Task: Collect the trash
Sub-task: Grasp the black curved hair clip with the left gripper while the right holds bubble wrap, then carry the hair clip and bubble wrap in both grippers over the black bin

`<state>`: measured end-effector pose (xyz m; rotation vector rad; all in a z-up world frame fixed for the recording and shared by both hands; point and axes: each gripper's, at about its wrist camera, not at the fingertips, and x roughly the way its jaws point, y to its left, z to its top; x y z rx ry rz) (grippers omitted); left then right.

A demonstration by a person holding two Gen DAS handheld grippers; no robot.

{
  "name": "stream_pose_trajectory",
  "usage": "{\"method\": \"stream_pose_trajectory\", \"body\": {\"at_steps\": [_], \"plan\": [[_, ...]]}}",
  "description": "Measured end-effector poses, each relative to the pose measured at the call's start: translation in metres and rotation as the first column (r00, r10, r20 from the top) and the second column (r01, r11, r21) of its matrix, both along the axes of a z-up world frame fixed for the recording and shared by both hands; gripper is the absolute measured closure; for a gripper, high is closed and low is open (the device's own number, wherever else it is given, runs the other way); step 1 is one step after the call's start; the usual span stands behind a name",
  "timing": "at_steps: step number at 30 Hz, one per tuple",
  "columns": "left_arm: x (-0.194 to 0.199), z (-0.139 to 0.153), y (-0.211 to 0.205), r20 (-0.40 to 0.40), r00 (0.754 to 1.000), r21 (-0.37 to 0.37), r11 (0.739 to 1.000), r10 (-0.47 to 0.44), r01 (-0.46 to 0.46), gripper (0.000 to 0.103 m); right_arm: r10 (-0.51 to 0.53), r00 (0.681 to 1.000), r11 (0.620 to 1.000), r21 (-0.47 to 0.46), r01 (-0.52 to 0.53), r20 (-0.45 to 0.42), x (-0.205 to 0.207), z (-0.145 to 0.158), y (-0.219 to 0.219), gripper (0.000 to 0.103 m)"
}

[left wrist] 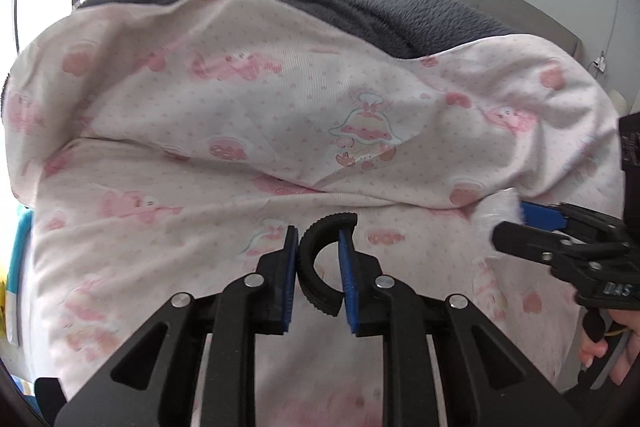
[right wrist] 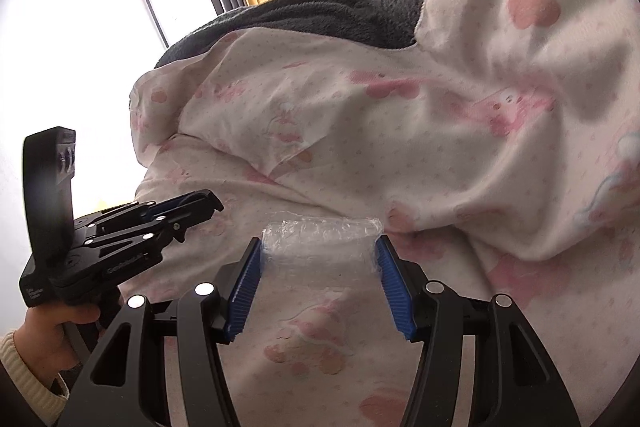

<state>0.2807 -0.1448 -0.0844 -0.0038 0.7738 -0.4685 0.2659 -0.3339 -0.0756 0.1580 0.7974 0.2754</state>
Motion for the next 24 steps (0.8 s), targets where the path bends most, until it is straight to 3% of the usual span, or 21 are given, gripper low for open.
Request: {"method": "stream_pose_trajectory", "body": {"at_steps": [14, 19, 24], "plan": [[-0.073, 0.028, 0.061, 0.077, 0.996, 0.035, 0.999, 0.038, -0.04, 0.081, 0.064, 0.996, 0.998, -0.03, -0.062, 0.054, -0.039, 0.029, 0.076, 0.045], [-0.088, 0.022, 0.088, 0.063, 0.996, 0.057, 0.996, 0.065, -0.068, 0.081, 0.105, 0.992, 0.994, -0.037, -0.103, 0.065, -0.063, 0.034, 0.108, 0.045], [-0.096, -0.003, 0.117, 0.025, 0.995, 0.063, 0.994, 0.092, -0.093, 0.081, 0.171, 0.981, 0.985, -0.03, -0.169, 0.093, -0.078, 0.043, 0.146, 0.045]]}}
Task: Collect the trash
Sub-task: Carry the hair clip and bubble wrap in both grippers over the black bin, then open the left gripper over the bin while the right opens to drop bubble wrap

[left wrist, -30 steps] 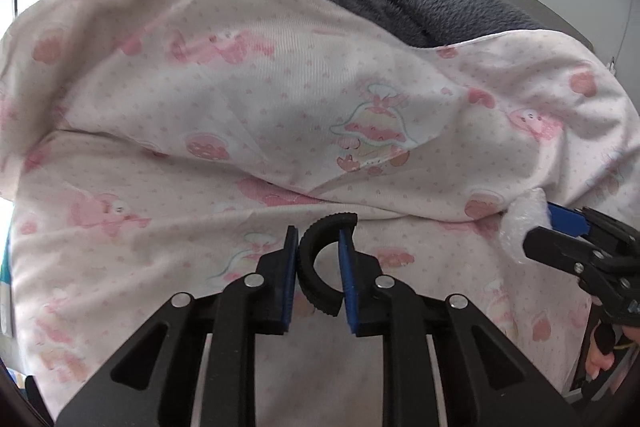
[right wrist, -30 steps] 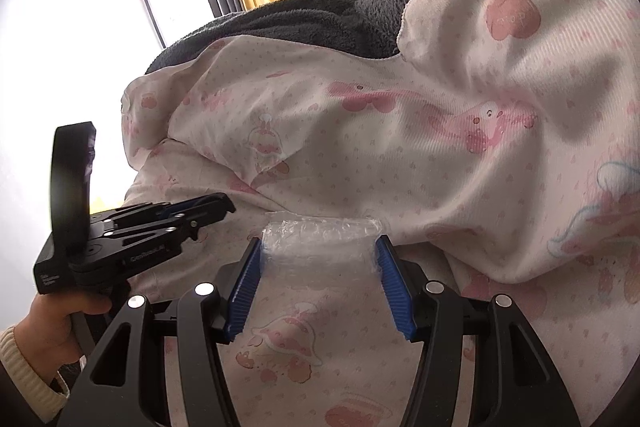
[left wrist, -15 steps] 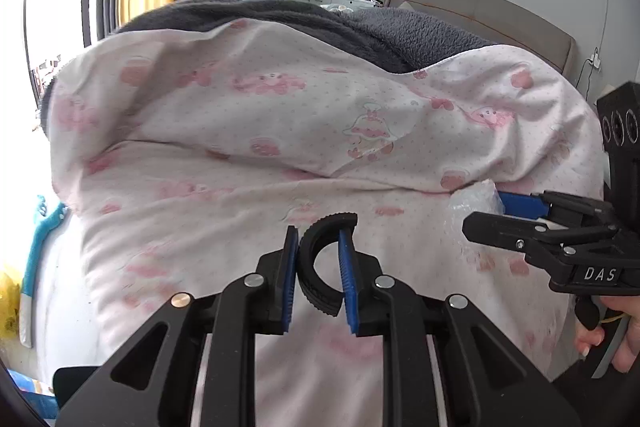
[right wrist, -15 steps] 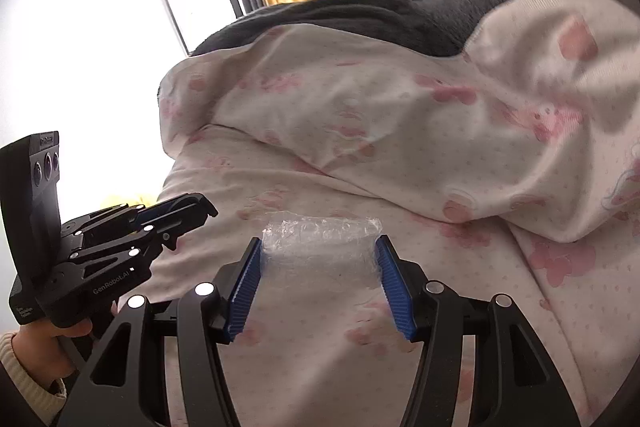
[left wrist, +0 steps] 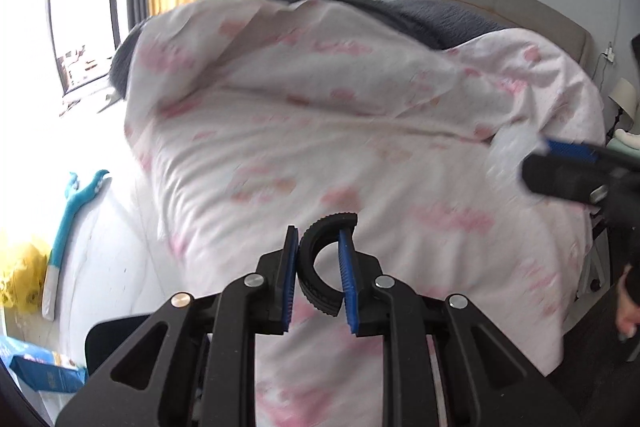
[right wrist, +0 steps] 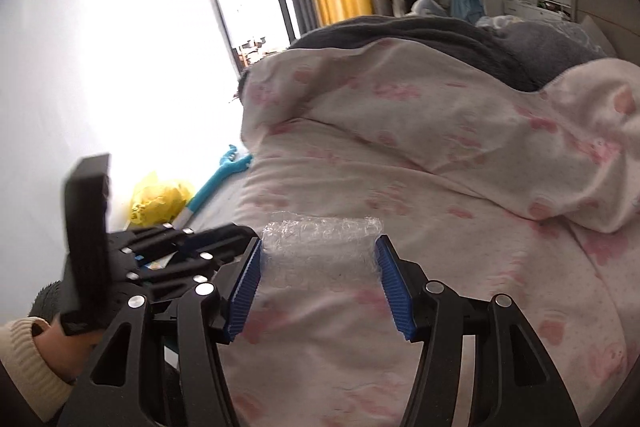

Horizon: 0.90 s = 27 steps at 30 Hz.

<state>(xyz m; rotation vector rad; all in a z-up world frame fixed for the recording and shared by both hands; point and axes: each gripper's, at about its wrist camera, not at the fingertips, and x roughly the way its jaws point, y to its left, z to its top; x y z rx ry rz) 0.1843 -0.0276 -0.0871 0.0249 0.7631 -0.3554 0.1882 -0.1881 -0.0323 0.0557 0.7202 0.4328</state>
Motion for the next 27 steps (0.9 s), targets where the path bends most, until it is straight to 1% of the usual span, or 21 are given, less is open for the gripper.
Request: {"method": "stream_pose_trajectory", "body": {"at_steps": [2, 4, 8, 10, 15, 17, 18, 22, 27], "plan": [[-0.001, -0.006, 0.014, -0.007, 1.0, -0.013, 1.0, 0.016, -0.016, 0.081, 0.022, 1.0, 1.0, -0.002, -0.022, 0.001, -0.001, 0.001, 0.017, 0.045], [-0.003, -0.013, 0.031, -0.021, 0.999, -0.005, 0.999, 0.044, -0.044, 0.081, 0.043, 0.999, 0.999, -0.01, -0.043, 0.0, 0.0, 0.001, 0.034, 0.045], [-0.004, -0.03, 0.066, -0.083, 0.992, -0.028, 0.994, 0.1, -0.102, 0.081, 0.089, 0.996, 0.996, -0.009, -0.089, -0.016, 0.007, -0.003, 0.065, 0.045], [-0.005, -0.038, 0.078, -0.107, 0.987, -0.012, 0.992, 0.121, -0.123, 0.081, 0.117, 0.993, 0.993, -0.005, -0.117, -0.027, 0.008, -0.005, 0.083, 0.045], [-0.008, -0.057, 0.114, -0.169, 0.967, 0.018, 0.981, 0.192, -0.192, 0.081, 0.175, 0.984, 0.984, -0.005, -0.175, -0.036, 0.007, -0.008, 0.123, 0.045], [-0.01, -0.061, 0.126, -0.187, 0.959, 0.02, 0.976, 0.215, -0.215, 0.084, 0.191, 0.981, 0.981, -0.005, -0.192, -0.041, 0.009, -0.01, 0.136, 0.045], [-0.013, -0.063, 0.132, -0.192, 0.956, 0.022, 0.974, 0.223, -0.223, 0.086, 0.201, 0.979, 0.98, -0.003, -0.201, -0.043, 0.009, -0.011, 0.143, 0.045], [-0.017, -0.073, 0.152, -0.225, 0.942, 0.044, 0.969, 0.247, -0.244, 0.086, 0.234, 0.971, 0.972, -0.007, -0.234, -0.049, 0.008, -0.014, 0.164, 0.045], [-0.024, -0.092, 0.175, -0.301, 0.912, 0.085, 0.96, 0.279, -0.266, 0.086, 0.258, 0.964, 0.965, -0.025, -0.26, -0.068, 0.01, -0.021, 0.187, 0.045]]}}
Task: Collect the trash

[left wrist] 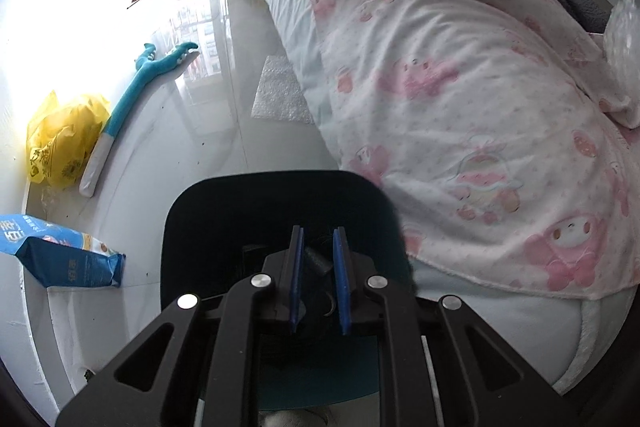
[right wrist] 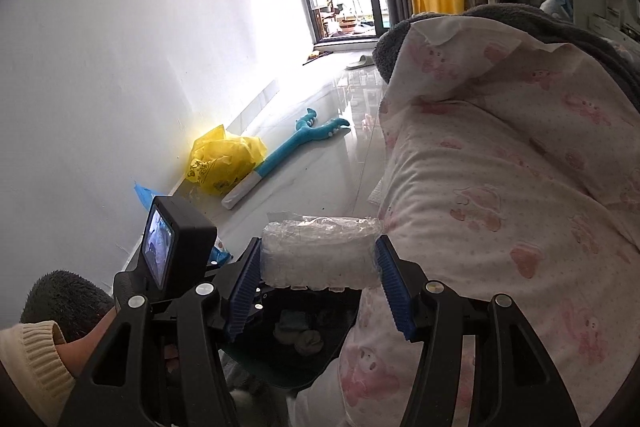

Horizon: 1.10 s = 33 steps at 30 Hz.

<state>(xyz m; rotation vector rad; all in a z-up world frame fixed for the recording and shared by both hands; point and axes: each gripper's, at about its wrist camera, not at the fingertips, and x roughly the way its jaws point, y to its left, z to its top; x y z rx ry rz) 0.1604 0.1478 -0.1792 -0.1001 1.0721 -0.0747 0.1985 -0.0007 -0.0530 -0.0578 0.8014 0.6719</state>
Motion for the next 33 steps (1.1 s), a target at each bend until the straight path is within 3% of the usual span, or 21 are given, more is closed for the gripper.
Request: {"method": "stream_pose_trajectory", "body": {"at_steps": [2, 3, 4, 8, 10, 16, 23, 26, 30, 33], "plan": [[-0.004, -0.004, 0.009, -0.025, 1.0, 0.006, 1.0, 0.019, -0.019, 0.085, 0.008, 1.0, 1.0, -0.01, -0.009, -0.009, 0.0, -0.003, 0.009, 0.045], [-0.006, -0.004, 0.013, -0.03, 0.999, 0.009, 0.999, 0.031, -0.031, 0.074, 0.012, 1.0, 1.0, -0.019, -0.013, -0.015, 0.001, -0.005, 0.013, 0.045], [-0.008, -0.004, 0.017, -0.03, 0.999, 0.02, 0.999, 0.044, -0.044, 0.055, 0.015, 1.0, 0.999, -0.028, -0.015, -0.022, 0.002, -0.008, 0.017, 0.045], [-0.018, 0.01, 0.031, 0.042, 0.996, 0.056, 0.995, 0.08, -0.082, 0.038, 0.027, 0.998, 0.998, -0.058, -0.03, -0.06, 0.008, -0.022, 0.032, 0.045], [-0.024, 0.019, 0.039, 0.088, 0.992, 0.051, 0.994, 0.095, -0.099, 0.02, 0.036, 0.995, 0.997, -0.061, -0.041, -0.09, 0.01, -0.031, 0.042, 0.045], [-0.039, 0.047, 0.059, 0.189, 0.974, 0.032, 0.991, 0.122, -0.13, 0.009, 0.038, 0.982, 0.995, -0.085, -0.055, -0.184, 0.016, -0.065, 0.065, 0.045], [-0.057, 0.081, 0.073, 0.304, 0.943, 0.05, 0.987, 0.132, -0.154, 0.009, 0.015, 0.952, 0.992, -0.118, -0.053, -0.306, 0.026, -0.103, 0.081, 0.045], [-0.065, 0.097, 0.076, 0.344, 0.931, 0.047, 0.988, 0.12, -0.145, 0.008, 0.011, 0.944, 0.985, -0.157, -0.066, -0.329, 0.027, -0.117, 0.091, 0.044], [-0.076, 0.124, 0.075, 0.401, 0.911, 0.052, 0.99, 0.097, -0.129, 0.004, -0.001, 0.936, 0.981, -0.183, -0.068, -0.351, 0.027, -0.127, 0.095, 0.032], [-0.076, 0.142, 0.075, 0.407, 0.906, 0.045, 0.988, 0.12, -0.151, 0.003, -0.003, 0.938, 0.983, -0.171, -0.06, -0.346, 0.026, -0.124, 0.09, 0.032]]}}
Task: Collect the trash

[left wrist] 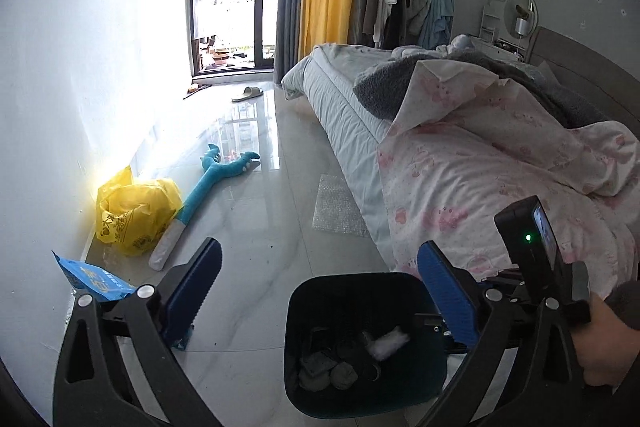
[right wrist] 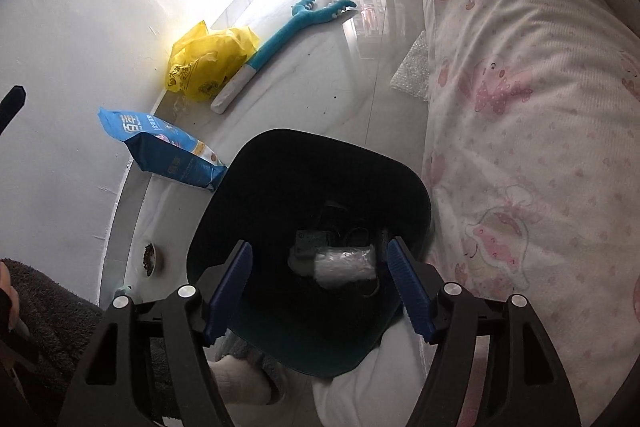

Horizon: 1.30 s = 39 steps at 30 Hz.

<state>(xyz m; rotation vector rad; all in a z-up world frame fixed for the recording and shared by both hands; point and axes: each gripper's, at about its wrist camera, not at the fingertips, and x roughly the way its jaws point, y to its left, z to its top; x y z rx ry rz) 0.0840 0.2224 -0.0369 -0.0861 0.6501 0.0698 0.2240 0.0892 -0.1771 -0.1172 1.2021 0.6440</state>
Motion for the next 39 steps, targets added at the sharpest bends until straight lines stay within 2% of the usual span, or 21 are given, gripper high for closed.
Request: {"method": "stream_pose_trajectory", "body": {"at_steps": [6, 11, 15, 17, 24, 27, 28, 29, 30, 34, 39], "plan": [[-0.013, 0.027, -0.012, 0.053, 0.999, -0.002, 1.0, 0.003, -0.003, 0.003, 0.012, 0.998, 0.998, 0.055, -0.016, 0.069, -0.012, 0.035, -0.016, 0.028], [-0.026, 0.036, -0.033, 0.072, 0.997, 0.054, 0.999, 0.002, -0.006, 0.003, 0.016, 0.979, 0.998, 0.053, -0.027, 0.202, -0.032, 0.073, -0.035, 0.023], [-0.038, 0.043, -0.053, 0.109, 0.994, 0.077, 0.997, -0.018, 0.009, 0.003, -0.001, 0.951, 0.998, 0.054, -0.016, 0.31, -0.049, 0.102, -0.054, 0.017], [-0.042, 0.043, -0.061, 0.118, 0.993, 0.073, 0.997, -0.012, 0.003, 0.003, -0.028, 0.932, 0.997, 0.074, 0.001, 0.362, -0.058, 0.12, -0.07, 0.014], [-0.052, 0.043, -0.09, 0.139, 0.99, 0.15, 0.989, -0.028, 0.007, 0.003, -0.151, 0.858, 0.987, 0.129, 0.1, 0.49, -0.086, 0.165, -0.138, 0.004], [-0.057, 0.04, -0.103, 0.145, 0.989, 0.185, 0.983, -0.043, 0.016, 0.003, -0.219, 0.802, 0.976, 0.143, 0.167, 0.555, -0.1, 0.183, -0.169, 0.004], [-0.059, 0.041, -0.105, 0.15, 0.988, 0.188, 0.982, -0.047, 0.019, 0.003, -0.265, 0.765, 0.964, 0.171, 0.203, 0.586, -0.111, 0.195, -0.19, 0.004], [-0.061, 0.041, -0.107, 0.156, 0.986, 0.187, 0.982, -0.052, 0.023, 0.003, -0.265, 0.765, 0.964, 0.171, 0.203, 0.586, -0.111, 0.195, -0.19, 0.004], [-0.064, 0.042, -0.11, 0.164, 0.985, 0.182, 0.983, -0.057, 0.027, 0.003, -0.311, 0.735, 0.95, 0.201, 0.238, 0.602, -0.123, 0.203, -0.208, 0.004], [-0.076, 0.049, -0.114, 0.203, 0.978, 0.149, 0.989, -0.04, 0.009, 0.003, -0.356, 0.7, 0.934, 0.218, 0.282, 0.619, -0.147, 0.206, -0.236, 0.003], [-0.085, 0.051, -0.121, 0.209, 0.977, 0.119, 0.993, -0.039, 0.015, 0.003, -0.389, 0.671, 0.92, 0.223, 0.323, 0.631, -0.17, 0.203, -0.268, 0.003]]}}
